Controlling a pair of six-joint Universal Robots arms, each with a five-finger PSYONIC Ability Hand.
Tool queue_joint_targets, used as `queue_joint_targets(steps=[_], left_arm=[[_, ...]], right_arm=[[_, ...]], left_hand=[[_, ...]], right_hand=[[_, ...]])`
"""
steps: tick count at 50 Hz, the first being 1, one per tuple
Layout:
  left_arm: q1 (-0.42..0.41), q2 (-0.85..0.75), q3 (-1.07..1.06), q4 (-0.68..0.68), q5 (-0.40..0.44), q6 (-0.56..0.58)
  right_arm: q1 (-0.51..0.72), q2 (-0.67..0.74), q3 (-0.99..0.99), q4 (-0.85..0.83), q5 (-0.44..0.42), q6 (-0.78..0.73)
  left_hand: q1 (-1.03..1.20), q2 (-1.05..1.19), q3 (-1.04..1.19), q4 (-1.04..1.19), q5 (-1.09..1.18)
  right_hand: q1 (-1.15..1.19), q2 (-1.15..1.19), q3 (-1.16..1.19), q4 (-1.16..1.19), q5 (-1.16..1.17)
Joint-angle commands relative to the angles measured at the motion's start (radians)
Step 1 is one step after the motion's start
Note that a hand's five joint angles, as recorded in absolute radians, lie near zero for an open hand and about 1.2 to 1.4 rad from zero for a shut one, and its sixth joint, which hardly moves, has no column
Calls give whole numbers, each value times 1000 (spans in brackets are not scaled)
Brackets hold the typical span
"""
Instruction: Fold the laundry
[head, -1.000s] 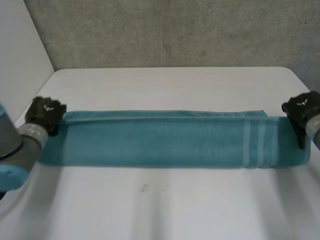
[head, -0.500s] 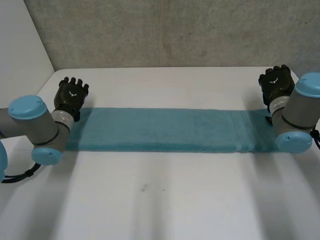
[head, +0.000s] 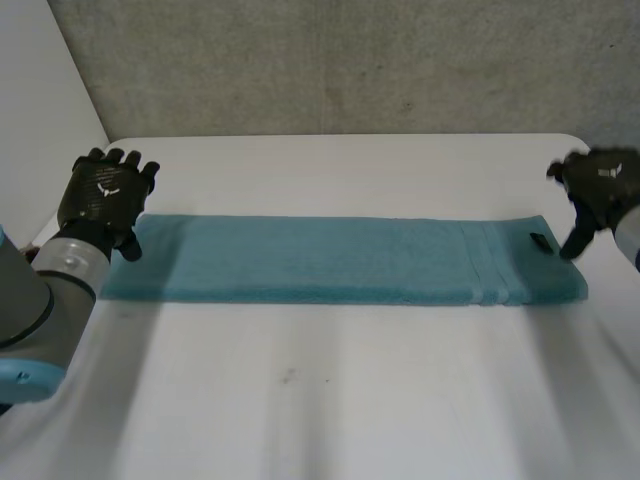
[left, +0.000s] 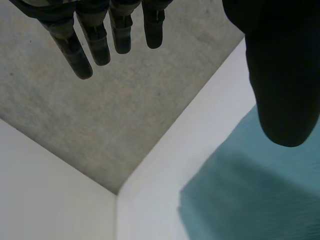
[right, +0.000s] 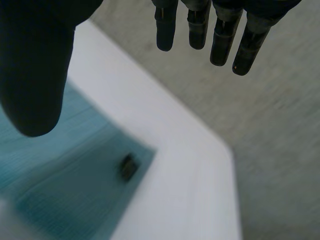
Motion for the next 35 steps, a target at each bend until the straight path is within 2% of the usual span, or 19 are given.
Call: queue_joint_targets(steps=[1, 3, 6, 8, 14, 28, 31, 33, 35], left_arm=[[-31, 34, -26, -76, -44, -205], [-38, 24, -25, -101, -79, -292], [-43, 16, -28, -101, -101, -331], [-43, 14, -31, -101, -110, -335], [-43, 16, -49, -92, -133, -345], [-43, 13, -72, -73, -133, -345], [-43, 13, -75, -72, -133, -345], [-45, 13, -75, -72, -133, -345], [-45, 11, -77, -72, -133, -345]], right_arm=[[-70, 24, 87, 50, -45, 19], [-84, 48, 95, 34, -64, 19], [-99, 106, 110, -36, -102, 26], [-113, 130, 128, -110, -114, 31], [-151, 170, 139, -194, -119, 29], [-177, 261, 104, -205, -140, 23], [-177, 265, 99, -205, -140, 20], [-177, 270, 90, -207, -140, 26], [-177, 278, 84, -205, -140, 26]], left_hand=[[-29, -35, -44, -33, -49], [-29, -35, -44, -33, -49], [-29, -35, -44, -33, -49], [-29, -35, -44, -33, -49], [-29, -35, -44, -33, -49], [-29, -35, -44, -33, -49], [-29, -35, -44, -33, -49], [-29, -35, -44, -33, -49], [-29, -35, -44, -33, -49]], right_hand=[[53, 41, 48, 29, 22], [80, 68, 75, 55, 49], [109, 97, 104, 85, 78], [226, 214, 221, 201, 195], [311, 300, 307, 287, 281], [450, 438, 445, 425, 419], [555, 543, 551, 531, 524], [727, 716, 723, 703, 697], [766, 754, 762, 742, 735]])
